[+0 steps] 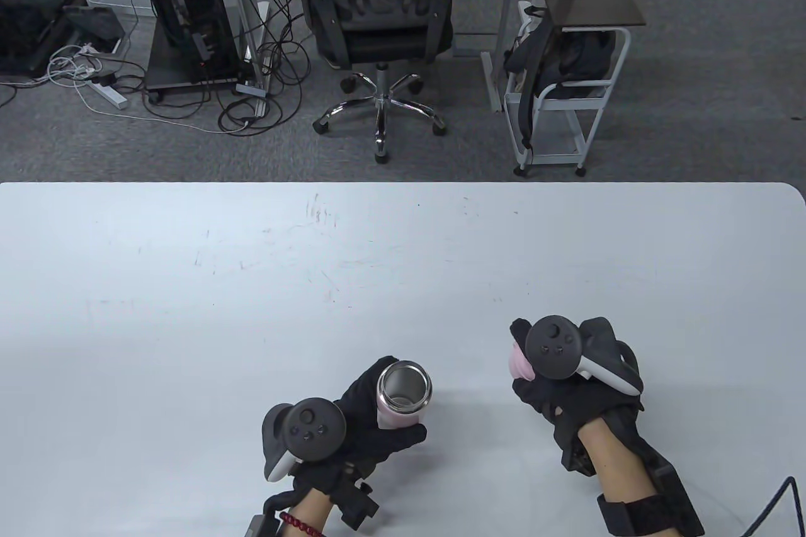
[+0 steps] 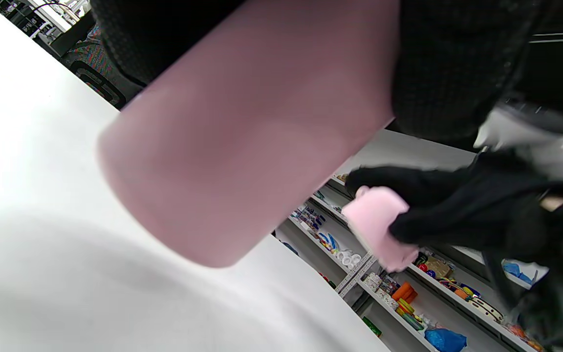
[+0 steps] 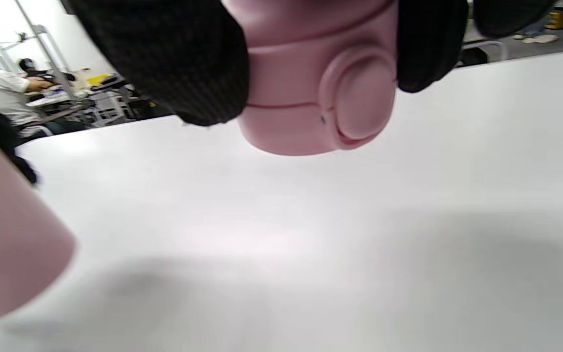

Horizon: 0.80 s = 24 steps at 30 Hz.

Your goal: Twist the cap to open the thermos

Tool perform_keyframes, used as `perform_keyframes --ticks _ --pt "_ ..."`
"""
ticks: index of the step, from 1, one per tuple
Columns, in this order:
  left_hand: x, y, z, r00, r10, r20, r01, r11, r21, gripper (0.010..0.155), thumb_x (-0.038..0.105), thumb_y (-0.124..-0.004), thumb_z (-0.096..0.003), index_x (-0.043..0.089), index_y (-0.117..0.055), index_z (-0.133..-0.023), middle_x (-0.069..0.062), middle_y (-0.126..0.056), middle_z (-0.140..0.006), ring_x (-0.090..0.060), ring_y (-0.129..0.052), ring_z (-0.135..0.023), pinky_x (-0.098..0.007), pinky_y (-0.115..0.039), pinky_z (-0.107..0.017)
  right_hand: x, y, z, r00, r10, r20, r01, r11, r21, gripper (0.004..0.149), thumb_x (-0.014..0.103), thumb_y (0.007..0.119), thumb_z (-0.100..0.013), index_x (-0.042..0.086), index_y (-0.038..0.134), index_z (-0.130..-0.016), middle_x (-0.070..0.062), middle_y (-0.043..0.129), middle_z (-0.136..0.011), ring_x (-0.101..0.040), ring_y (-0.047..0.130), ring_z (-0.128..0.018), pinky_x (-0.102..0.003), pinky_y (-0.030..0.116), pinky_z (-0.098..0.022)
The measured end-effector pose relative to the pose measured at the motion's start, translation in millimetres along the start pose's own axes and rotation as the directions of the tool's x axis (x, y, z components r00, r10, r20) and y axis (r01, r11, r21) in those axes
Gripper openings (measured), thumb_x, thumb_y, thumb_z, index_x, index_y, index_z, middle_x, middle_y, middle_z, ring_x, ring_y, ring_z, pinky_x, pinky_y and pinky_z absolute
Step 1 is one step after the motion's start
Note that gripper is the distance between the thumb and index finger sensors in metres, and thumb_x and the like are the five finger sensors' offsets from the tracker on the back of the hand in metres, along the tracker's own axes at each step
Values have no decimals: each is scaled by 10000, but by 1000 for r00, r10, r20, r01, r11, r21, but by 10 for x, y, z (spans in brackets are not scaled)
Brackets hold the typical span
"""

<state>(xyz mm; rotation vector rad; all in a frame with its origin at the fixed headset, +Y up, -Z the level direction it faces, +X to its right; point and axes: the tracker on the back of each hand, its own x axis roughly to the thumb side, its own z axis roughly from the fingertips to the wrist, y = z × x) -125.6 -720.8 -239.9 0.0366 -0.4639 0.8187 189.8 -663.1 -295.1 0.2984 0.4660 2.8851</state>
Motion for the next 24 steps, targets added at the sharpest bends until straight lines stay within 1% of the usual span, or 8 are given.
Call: perform_keyframes --ticks 4,6,16,17,21,24 --pt "-4 10 0 1000 -3 -1 3 1000 3 983 532 -913 -321 166 -383 -1064 -126 -542 -1116 -341 -732 -961 -452 -779 -695 -227 263 -84 997 3 -74 -1 1000 29 841 337 846 -475 99 351 -1113 -410 427 -1010 -579 666 -768 -777 487 -591" --pt "-7 13 0 1000 0 -1 0 1000 5 984 527 -916 -321 166 -382 -1065 -124 -540 -1119 -369 -726 -957 -453 -778 -697 -314 381 -108 995 8 -100 -2 998 56 841 338 843 -477 99 348 -1113 -410 427 -1009 -577 665 -770 -777 486 -591" --pt "-49 20 -8 998 52 -27 -52 999 0 995 473 -946 -310 165 -375 -1064 -123 -520 -1132 -381 -706 -978 -476 -774 -702 -536 792 -178 993 -21 -117 36 991 128 837 341 830 -482 97 335 -1111 -410 420 -1011 -574 655 -778 -770 486 -594" --pt "-52 19 -8 998 58 -31 -58 998 3 997 468 -950 -307 167 -376 -1064 -122 -520 -1133 -381 -706 -980 -478 -776 -702 -544 805 -177 993 -25 -117 42 990 136 834 353 805 -492 98 308 -1111 -409 395 -1012 -570 634 -775 -765 476 -596" --pt "-66 39 -30 996 74 -49 -74 997 -1 997 455 -955 -311 172 -370 -1067 -115 -512 -1141 -379 -701 -989 -480 -779 -706 -548 866 -146 990 -50 -133 67 990 127 838 351 780 -505 109 253 -1110 -397 333 -1026 -573 598 -794 -761 461 -601" --pt "-100 83 -48 990 113 -81 -111 994 19 997 456 -952 -321 184 -355 -1072 -90 -496 -1153 -369 -692 -1003 -470 -779 -715 -560 856 -119 990 -76 -119 92 987 130 840 362 773 -506 109 243 -1108 -382 314 -1041 -578 580 -815 -758 458 -603"
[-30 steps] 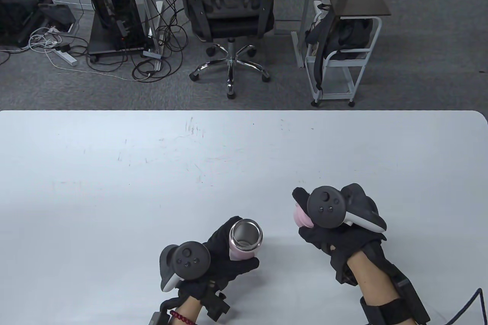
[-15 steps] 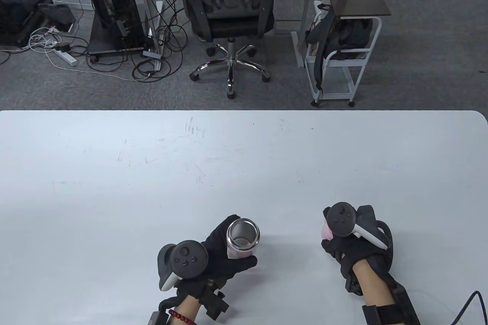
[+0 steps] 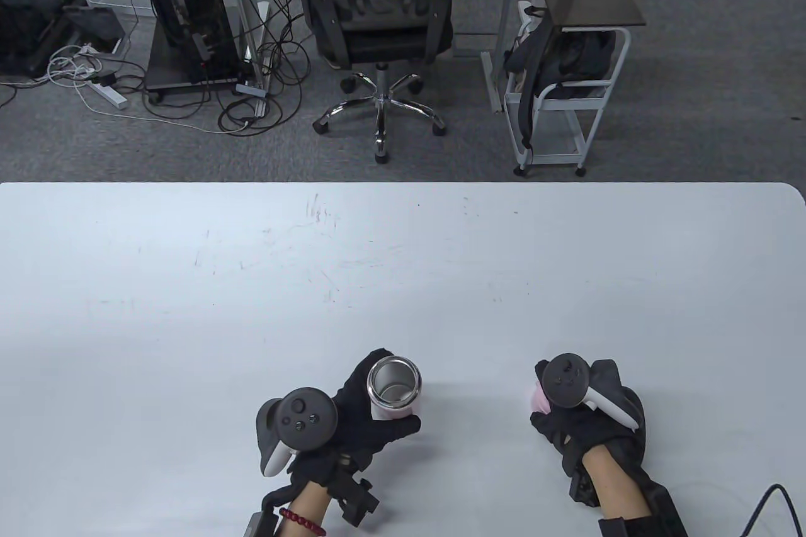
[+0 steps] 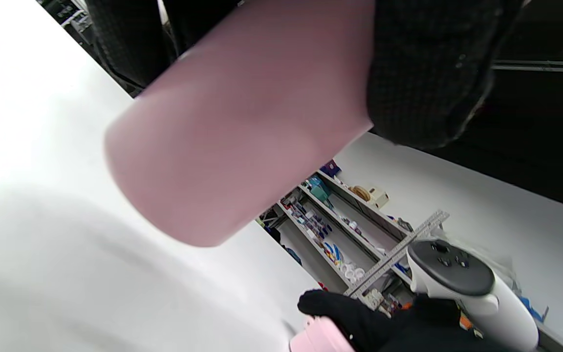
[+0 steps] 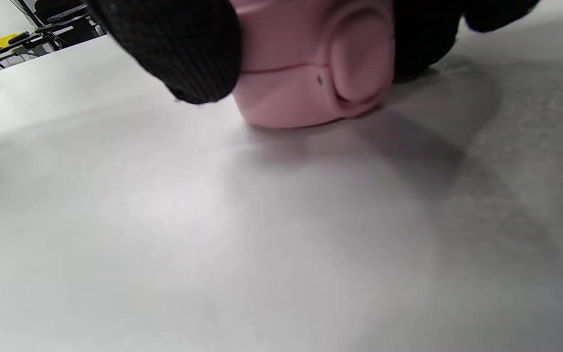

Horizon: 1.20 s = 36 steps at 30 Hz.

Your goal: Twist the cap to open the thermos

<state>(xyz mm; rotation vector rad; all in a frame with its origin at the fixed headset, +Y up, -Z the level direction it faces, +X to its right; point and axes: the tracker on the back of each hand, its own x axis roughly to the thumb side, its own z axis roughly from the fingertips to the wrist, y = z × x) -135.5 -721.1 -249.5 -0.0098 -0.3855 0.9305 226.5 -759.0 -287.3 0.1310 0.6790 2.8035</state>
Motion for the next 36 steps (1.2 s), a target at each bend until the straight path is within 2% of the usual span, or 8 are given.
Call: perform_keyframes --ticks 3,7,11,19,26,32,34,36 --pt "-56 24 -35 993 80 -89 -78 997 26 1000 439 -958 -336 190 -334 -1078 -90 -475 -1163 -375 -679 -1015 -443 -794 -724 -35 -38 47 998 -64 0 64 998 -19 868 390 764 -508 99 204 -1104 -385 275 -1061 -579 542 -878 -765 451 -603" --pt "-90 70 -149 989 -16 -148 16 1000 5 1005 430 -959 -347 218 -305 -1080 -58 -443 -1177 -356 -664 -1040 -435 -804 -729 -43 -136 130 998 -63 18 65 991 -113 872 418 750 -510 99 201 -1107 -376 227 -1077 -617 462 -903 -780 409 -606" --pt "-169 54 -268 977 -4 -214 -6 999 -45 1014 429 -956 -367 256 -259 -1082 -15 -398 -1193 -325 -626 -1075 -414 -778 -775 -17 -207 201 994 -84 63 95 977 -193 854 418 741 -513 96 221 -1109 -368 217 -1081 -621 439 -910 -783 395 -607" --pt "-353 -162 -273 953 -85 -290 54 992 -111 992 452 -924 -398 279 -221 -1076 10 -366 -1197 -303 -610 -1080 -406 -742 -801 16 -219 233 990 -92 105 112 973 -203 842 435 719 -520 97 224 -1111 -370 225 -1082 -623 440 -910 -784 399 -603" --pt "-415 -183 -265 944 -137 -300 103 986 -128 960 460 -888 -440 313 -168 -1057 24 -364 -1187 -239 -612 -1077 -410 -648 -837 22 -215 237 987 -109 121 131 972 -193 838 434 717 -521 93 230 -1111 -370 227 -1081 -625 443 -908 -784 401 -601" --pt "-351 -24 -167 965 -150 -213 132 987 -96 840 368 -873 -567 206 -222 -1072 -41 -431 -1170 -354 -592 -1080 -611 -594 -767 57 -216 249 979 -113 167 151 960 -237 848 438 717 -519 104 207 -1108 -362 233 -1085 -623 445 -911 -789 393 -601" --pt "-276 186 -121 955 -230 -186 204 968 -147 857 382 -875 -592 184 -212 -1099 -56 -412 -1195 -409 -522 -1107 -678 -525 -761 72 -239 271 973 -124 196 178 942 -286 834 436 720 -518 103 238 -1111 -363 266 -1085 -622 466 -906 -793 395 -599" --pt "-181 399 -62 898 -403 -177 376 911 -170 909 421 -903 -547 202 -242 -1131 -91 -345 -1229 -478 -417 -1127 -737 -443 -755 88 -258 289 966 -130 226 203 917 -344 820 432 721 -517 103 263 -1113 -360 295 -1086 -619 487 -902 -793 403 -598"
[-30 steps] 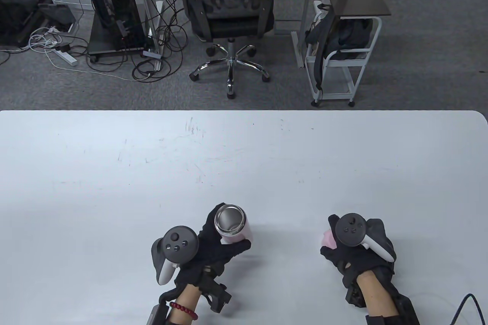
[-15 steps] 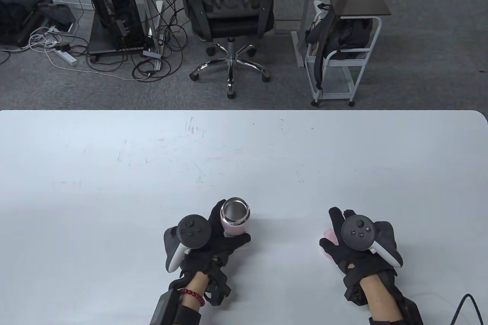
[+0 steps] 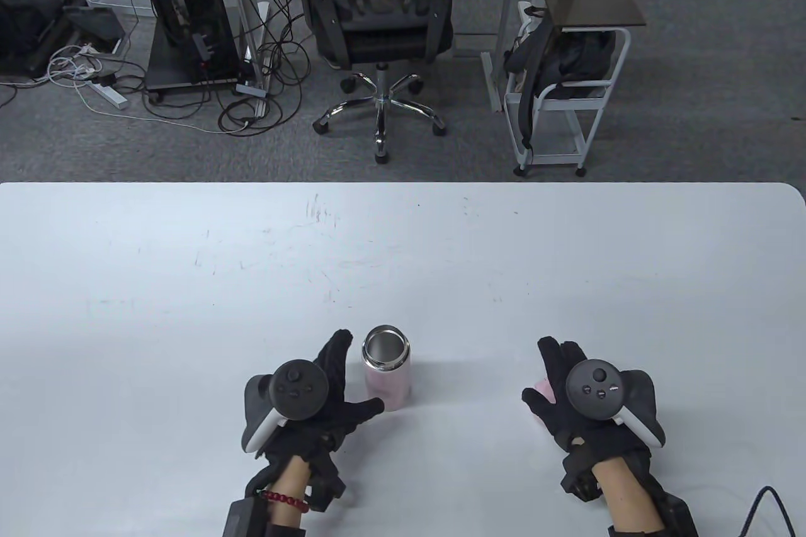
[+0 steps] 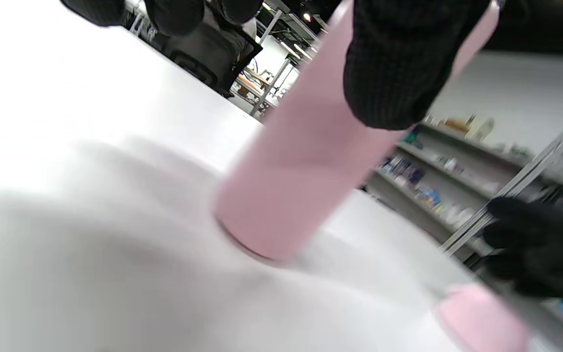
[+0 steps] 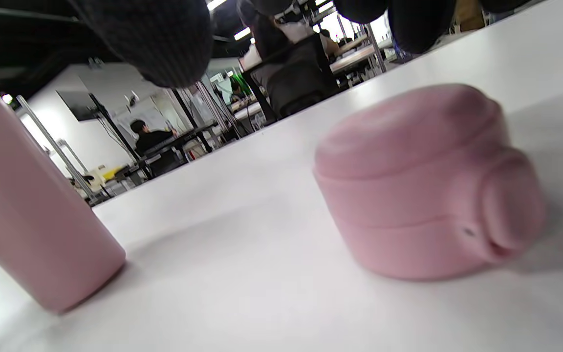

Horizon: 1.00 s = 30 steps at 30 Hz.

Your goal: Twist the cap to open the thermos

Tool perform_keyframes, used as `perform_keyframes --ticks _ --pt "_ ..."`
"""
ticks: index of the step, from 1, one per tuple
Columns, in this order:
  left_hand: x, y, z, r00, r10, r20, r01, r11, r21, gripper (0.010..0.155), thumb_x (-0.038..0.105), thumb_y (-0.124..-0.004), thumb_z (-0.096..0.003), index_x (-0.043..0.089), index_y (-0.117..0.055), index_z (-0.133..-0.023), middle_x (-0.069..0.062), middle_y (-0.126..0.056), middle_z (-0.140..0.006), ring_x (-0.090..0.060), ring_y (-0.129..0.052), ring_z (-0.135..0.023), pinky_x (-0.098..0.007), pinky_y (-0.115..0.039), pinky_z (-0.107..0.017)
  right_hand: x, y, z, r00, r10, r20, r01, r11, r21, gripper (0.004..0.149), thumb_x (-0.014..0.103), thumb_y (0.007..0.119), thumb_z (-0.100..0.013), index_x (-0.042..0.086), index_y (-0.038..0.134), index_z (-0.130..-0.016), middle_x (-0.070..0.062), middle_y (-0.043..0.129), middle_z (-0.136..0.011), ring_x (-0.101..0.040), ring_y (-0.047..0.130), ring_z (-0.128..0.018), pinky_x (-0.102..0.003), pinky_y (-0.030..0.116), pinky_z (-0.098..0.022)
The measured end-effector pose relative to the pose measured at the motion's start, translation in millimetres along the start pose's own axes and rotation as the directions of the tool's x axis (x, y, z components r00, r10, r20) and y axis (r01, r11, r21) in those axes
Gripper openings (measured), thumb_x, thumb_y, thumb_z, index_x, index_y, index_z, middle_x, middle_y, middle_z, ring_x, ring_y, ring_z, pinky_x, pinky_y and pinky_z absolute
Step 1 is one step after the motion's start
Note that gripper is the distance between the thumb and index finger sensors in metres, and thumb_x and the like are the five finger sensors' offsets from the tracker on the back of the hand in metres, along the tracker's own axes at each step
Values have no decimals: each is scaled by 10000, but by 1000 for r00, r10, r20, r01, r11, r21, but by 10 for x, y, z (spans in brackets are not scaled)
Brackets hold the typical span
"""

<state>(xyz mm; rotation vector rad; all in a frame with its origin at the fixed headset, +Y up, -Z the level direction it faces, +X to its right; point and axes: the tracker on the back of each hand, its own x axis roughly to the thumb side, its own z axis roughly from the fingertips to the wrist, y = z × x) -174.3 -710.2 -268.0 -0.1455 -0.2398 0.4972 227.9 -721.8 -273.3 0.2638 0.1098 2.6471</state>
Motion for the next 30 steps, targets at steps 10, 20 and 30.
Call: perform_keyframes --ticks 10,20,30 --pt "-25 -78 21 769 -617 -165 631 775 42 888 591 -744 -492 258 -240 -1143 -68 -357 -1240 -446 -434 -1140 -735 -427 -760 86 5 27 998 52 27 -49 994 -101 749 437 732 -511 115 431 -1116 -352 315 -1095 -620 451 -917 -805 370 -601" --pt "-135 -76 16 846 -509 -158 521 852 44 876 588 -732 -499 250 -245 -1144 -66 -396 -1236 -440 -471 -1131 -737 -438 -756 80 17 2 998 63 24 -61 995 -81 757 438 726 -512 89 427 -1113 -355 318 -1092 -621 451 -916 -807 368 -599" --pt "-155 -33 67 873 -462 -157 476 877 68 881 581 -736 -498 231 -253 -1146 -83 -422 -1228 -445 -502 -1117 -734 -454 -750 133 48 16 996 65 53 -61 996 -63 753 439 719 -514 87 427 -1112 -360 320 -1088 -622 463 -910 -805 376 -595"
